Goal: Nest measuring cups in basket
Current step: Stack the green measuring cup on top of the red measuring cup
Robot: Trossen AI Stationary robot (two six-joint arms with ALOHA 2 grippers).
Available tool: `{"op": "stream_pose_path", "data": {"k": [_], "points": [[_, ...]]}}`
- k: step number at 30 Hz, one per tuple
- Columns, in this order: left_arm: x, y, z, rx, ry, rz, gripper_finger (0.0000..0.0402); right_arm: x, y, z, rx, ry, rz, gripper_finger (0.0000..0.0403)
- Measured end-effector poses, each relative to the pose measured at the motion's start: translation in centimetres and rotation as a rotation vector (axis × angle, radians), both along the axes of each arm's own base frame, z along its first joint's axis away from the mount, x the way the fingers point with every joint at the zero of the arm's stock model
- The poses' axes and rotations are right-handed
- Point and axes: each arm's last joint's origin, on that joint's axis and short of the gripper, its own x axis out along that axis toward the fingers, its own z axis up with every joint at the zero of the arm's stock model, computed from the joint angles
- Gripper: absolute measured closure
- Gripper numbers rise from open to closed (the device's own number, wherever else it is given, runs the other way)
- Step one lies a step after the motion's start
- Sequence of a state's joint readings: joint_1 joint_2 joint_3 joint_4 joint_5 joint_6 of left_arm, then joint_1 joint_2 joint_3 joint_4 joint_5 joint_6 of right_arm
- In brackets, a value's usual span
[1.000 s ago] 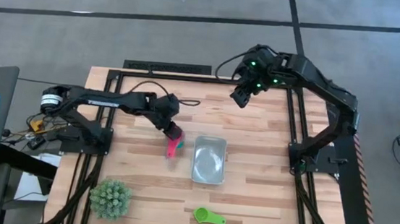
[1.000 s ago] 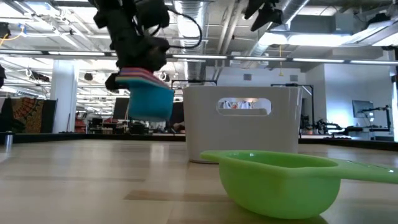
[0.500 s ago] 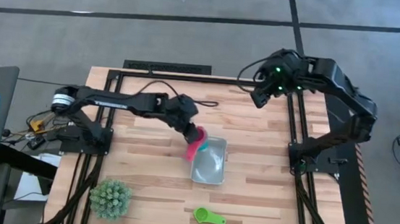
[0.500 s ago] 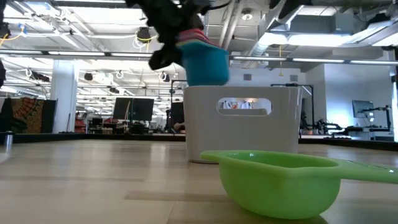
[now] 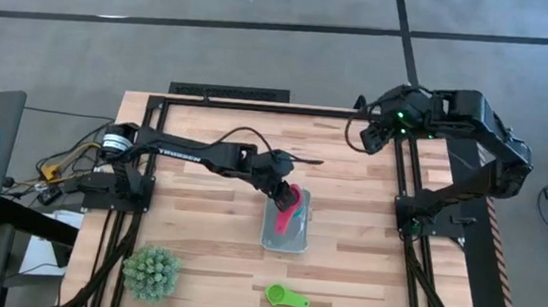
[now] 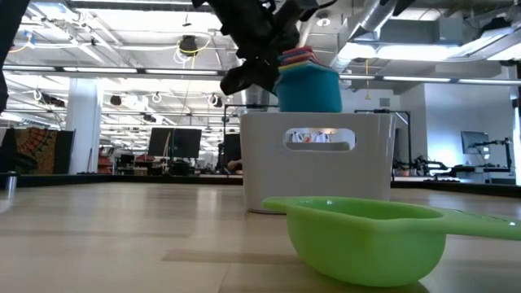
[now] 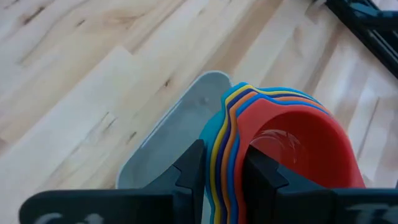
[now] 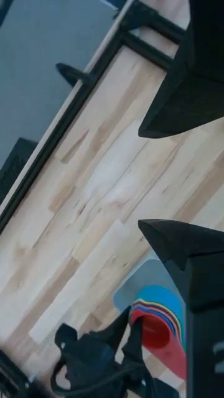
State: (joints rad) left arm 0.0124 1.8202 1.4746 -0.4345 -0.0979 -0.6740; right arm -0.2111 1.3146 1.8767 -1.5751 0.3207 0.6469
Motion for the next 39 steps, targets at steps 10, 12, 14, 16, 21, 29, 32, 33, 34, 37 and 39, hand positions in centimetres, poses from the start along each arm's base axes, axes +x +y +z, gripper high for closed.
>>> {"op": "stream_pose_path", "data": {"k": [10,12,14,16,21,29,32,33,34,37,39], "points": [[-2.3,0.8,1.8,-0.033,0.048,0.186,0.034,-0.4,-0.3,-0.2,-0.092,0.071,0.162,0.0154],[-3.2,0.8,2.4,-0.026,0.076,0.217,0.0339,0.1,-0.7,-1.4,-0.071,0.079,0.204,0.0154],[-4.3,0.6,3.0,-0.02,0.111,0.25,0.0339,0.7,-1.2,-3.2,-0.02,0.064,0.258,0.0154],[-5.4,0.1,3.3,0.017,0.162,0.293,0.0339,1.2,-1.3,-5.6,0.041,0.034,0.317,0.0154],[-7.7,-2.5,2.9,0.056,0.311,0.343,0.0339,1.6,-0.7,-11.8,0.175,-0.018,0.352,0.0154],[-10.1,-5.2,-3.0,0.041,0.456,0.314,0.0339,1.5,2.7,-16.8,0.339,-0.089,0.335,0.0154],[-10.9,-5.6,-5.5,-0.019,0.433,0.287,0.0339,2.1,4.2,-17.6,0.368,-0.124,0.328,0.0154],[-11.2,-5.6,-6.2,-0.037,0.424,0.28,0.0339,2.3,4.7,-17.8,0.369,-0.132,0.317,0.0154],[-11.6,-5.7,-6.8,-0.055,0.416,0.273,0.0339,2.5,5.3,-18.0,0.373,-0.138,0.304,0.0154],[-12.5,-6.0,-7.7,-0.095,0.362,0.268,0.0339,3.5,7.1,-18.4,0.382,-0.162,0.292,0.0154],[-13.1,-6.3,-8.0,-0.088,0.349,0.254,0.0339,4.0,8.3,-18.7,0.394,-0.171,0.293,0.0154]]}}
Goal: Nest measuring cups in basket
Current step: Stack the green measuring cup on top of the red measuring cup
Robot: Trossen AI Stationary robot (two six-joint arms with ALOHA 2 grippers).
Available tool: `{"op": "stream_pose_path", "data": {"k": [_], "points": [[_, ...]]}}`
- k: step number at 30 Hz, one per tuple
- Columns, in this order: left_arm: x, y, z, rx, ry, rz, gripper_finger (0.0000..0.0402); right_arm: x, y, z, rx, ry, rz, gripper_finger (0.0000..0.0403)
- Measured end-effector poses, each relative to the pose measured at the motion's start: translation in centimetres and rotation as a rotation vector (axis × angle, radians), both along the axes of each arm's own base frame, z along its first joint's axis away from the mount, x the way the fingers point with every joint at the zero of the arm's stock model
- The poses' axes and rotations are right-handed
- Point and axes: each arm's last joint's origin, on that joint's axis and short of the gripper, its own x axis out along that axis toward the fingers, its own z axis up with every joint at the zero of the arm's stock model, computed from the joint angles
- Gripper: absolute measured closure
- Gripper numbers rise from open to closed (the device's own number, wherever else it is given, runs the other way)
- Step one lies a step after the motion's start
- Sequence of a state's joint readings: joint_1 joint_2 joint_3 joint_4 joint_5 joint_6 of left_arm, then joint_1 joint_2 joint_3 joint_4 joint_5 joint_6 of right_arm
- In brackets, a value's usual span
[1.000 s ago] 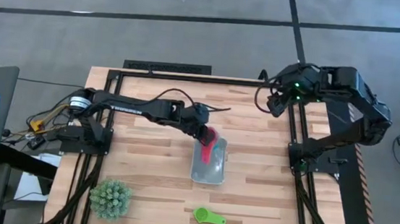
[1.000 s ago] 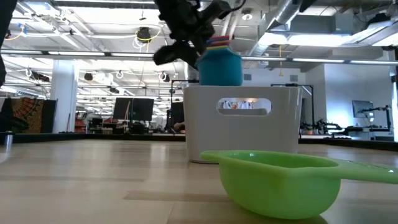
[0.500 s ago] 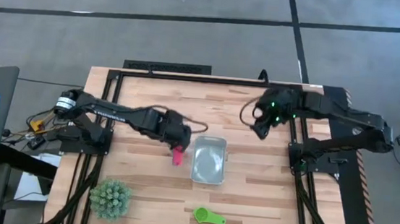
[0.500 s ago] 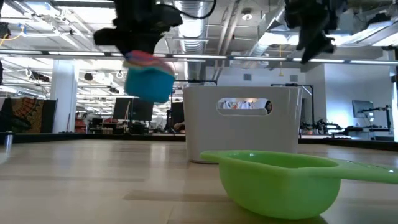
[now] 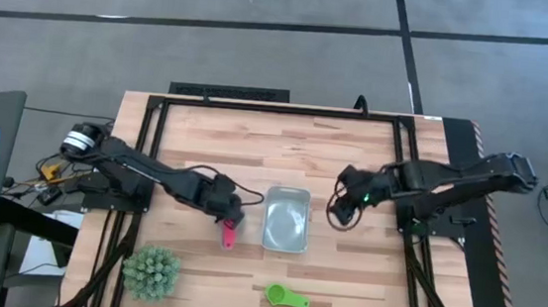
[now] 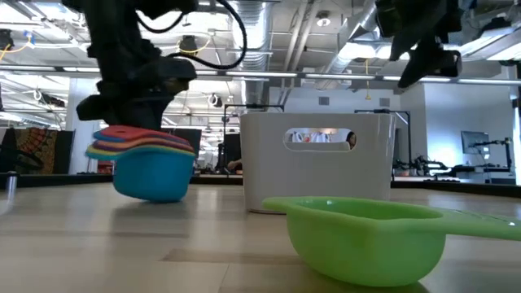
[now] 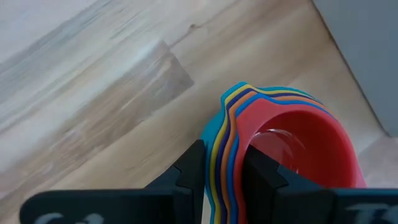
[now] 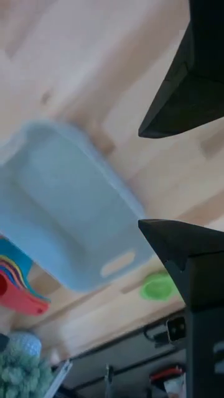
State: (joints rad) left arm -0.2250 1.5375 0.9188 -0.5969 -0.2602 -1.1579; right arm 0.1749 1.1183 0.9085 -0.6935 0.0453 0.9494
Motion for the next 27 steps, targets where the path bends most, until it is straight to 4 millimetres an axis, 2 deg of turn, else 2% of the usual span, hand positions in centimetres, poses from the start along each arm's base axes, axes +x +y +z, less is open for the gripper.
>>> {"op": "stream_pose_path", "data": {"k": [5,10,14,20,23,27], "points": [[-1.3,-0.3,-0.8,0.04,-0.012,-0.06,0.0339,2.1,3.2,-1.5,0.026,-0.024,0.005,0.0154],[-1.5,-0.3,-0.9,0.035,-0.025,-0.074,0.0339,4.4,6.7,-3.7,0.086,-0.057,0.028,0.0154],[-1.5,-0.2,-1.0,0.026,-0.022,-0.061,0.0329,5.5,8.9,-5.4,0.124,-0.07,0.02,0.0154],[-1.5,-0.2,-0.7,0.034,-0.03,-0.099,0.0269,6.2,12.1,-8.2,0.049,-0.066,0.032,0.0154],[-1.8,-0.1,-0.2,0.042,-0.041,-0.127,0.0235,6.1,13.6,-10.3,0.0,0.012,0.077,0.0154],[-2.4,0.1,1.5,0.043,-0.111,-0.123,0.0199,7.3,15.8,-10.3,0.007,-0.018,0.127,0.0154]]}}
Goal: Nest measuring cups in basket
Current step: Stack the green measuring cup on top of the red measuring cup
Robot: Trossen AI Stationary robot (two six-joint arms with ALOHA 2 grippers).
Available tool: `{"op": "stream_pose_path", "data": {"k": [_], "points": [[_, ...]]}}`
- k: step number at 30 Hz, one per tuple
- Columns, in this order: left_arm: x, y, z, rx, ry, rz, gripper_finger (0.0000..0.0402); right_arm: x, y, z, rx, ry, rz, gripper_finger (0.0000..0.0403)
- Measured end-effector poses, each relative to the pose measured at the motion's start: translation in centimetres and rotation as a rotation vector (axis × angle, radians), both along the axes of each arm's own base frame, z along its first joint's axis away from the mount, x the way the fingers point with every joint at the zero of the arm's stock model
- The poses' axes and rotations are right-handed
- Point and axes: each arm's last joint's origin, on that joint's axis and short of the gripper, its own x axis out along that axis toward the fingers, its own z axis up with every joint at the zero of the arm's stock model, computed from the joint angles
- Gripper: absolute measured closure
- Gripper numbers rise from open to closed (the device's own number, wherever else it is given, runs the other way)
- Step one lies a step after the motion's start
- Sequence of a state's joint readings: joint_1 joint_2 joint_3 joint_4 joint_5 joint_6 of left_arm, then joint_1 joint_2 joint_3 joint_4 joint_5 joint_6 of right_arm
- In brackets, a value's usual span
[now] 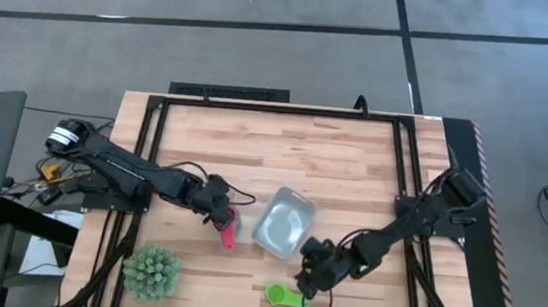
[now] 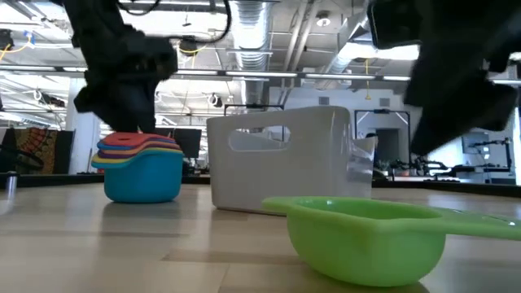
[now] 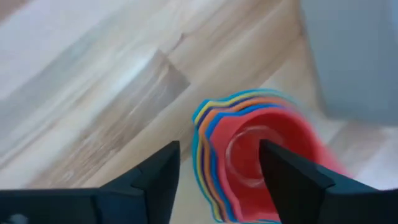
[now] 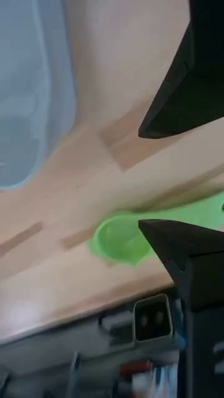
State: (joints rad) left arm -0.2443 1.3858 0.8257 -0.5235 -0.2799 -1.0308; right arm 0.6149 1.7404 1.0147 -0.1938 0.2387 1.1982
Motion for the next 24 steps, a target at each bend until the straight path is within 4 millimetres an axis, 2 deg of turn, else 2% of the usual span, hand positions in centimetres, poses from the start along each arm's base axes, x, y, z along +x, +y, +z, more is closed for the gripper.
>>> {"op": "stream_pose_path", "data": {"k": [3,7,10,13,19,24], "points": [[-0.8,0.3,1.6,0.008,-0.063,0.007,0.018,0.7,1.3,-1.0,-0.037,0.034,0.037,0.0154],[-2.0,0.5,3.8,0.011,-0.159,-0.002,0.0169,2.1,3.2,-1.0,-0.025,0.014,0.091,0.0154],[-2.6,0.6,5.2,-0.001,-0.234,0.0,0.0167,3.2,3.7,-2.1,-0.062,0.049,0.119,0.0154],[-3.1,0.6,6.0,0.002,-0.287,0.006,0.0167,4.5,3.8,-2.0,-0.083,0.059,0.12,0.0155],[-3.5,0.3,6.2,-0.001,-0.289,0.002,0.0167,5.8,3.1,-2.3,-0.122,0.078,0.156,0.0182],[-3.4,-0.1,5.9,-0.016,-0.272,-0.001,0.0167,5.7,2.3,-2.6,-0.152,0.129,0.205,0.0226]]}}
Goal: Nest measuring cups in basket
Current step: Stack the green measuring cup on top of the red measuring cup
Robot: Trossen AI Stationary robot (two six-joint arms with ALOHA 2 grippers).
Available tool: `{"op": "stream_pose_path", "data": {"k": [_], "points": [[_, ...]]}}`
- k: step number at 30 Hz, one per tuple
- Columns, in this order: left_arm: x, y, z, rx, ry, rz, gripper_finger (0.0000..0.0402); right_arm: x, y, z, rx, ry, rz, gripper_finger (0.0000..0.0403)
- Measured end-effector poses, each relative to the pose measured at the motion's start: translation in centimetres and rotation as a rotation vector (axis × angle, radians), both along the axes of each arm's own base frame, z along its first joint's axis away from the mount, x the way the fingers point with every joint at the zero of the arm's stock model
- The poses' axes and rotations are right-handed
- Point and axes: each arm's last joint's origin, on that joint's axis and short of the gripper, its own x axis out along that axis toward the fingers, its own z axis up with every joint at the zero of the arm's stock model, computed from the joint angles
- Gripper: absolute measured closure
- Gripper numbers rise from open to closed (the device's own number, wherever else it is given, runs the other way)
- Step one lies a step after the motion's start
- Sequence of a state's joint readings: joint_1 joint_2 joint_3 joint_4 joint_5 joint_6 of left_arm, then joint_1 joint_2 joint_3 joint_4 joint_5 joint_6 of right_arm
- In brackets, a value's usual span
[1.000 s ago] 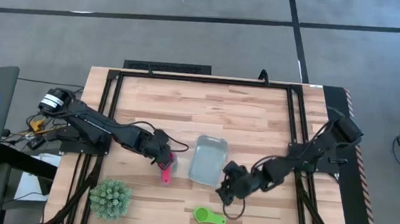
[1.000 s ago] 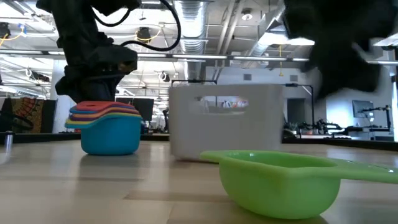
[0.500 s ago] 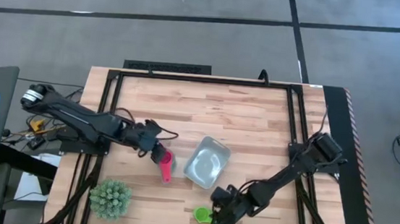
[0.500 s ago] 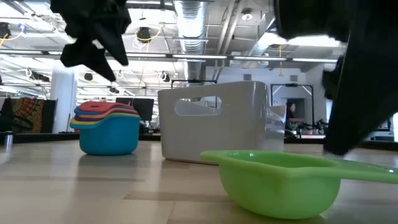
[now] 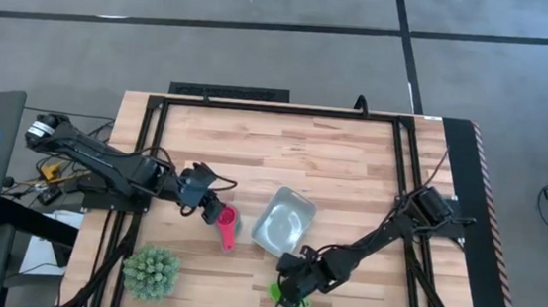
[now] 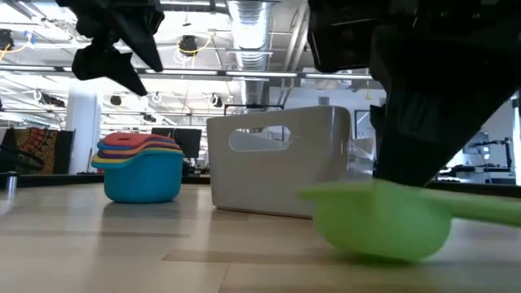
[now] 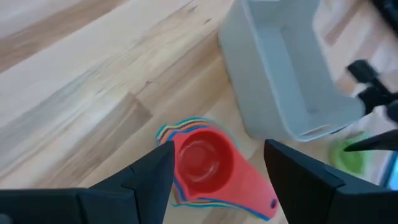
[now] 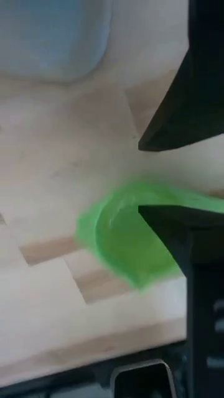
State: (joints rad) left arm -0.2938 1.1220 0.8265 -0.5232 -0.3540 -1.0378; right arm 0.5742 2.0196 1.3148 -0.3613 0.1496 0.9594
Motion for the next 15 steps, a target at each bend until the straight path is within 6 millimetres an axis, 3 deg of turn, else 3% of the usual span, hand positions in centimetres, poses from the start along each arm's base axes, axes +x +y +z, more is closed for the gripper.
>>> {"op": "stream_pose_path", "data": {"k": [7,13,15], "points": [[0.0,0.0,0.0,-0.012,-0.007,0.01,0.0167,-0.3,-0.6,-0.7,0.02,0.062,0.062,0.0293],[0.0,-0.1,0.0,-0.025,-0.007,0.011,0.0167,-0.5,-0.5,-0.3,0.077,0.103,0.07,0.038],[0.0,-0.1,0.0,-0.034,-0.004,0.019,0.0167,-0.4,-0.3,0.5,0.11,0.101,0.103,0.039]]}}
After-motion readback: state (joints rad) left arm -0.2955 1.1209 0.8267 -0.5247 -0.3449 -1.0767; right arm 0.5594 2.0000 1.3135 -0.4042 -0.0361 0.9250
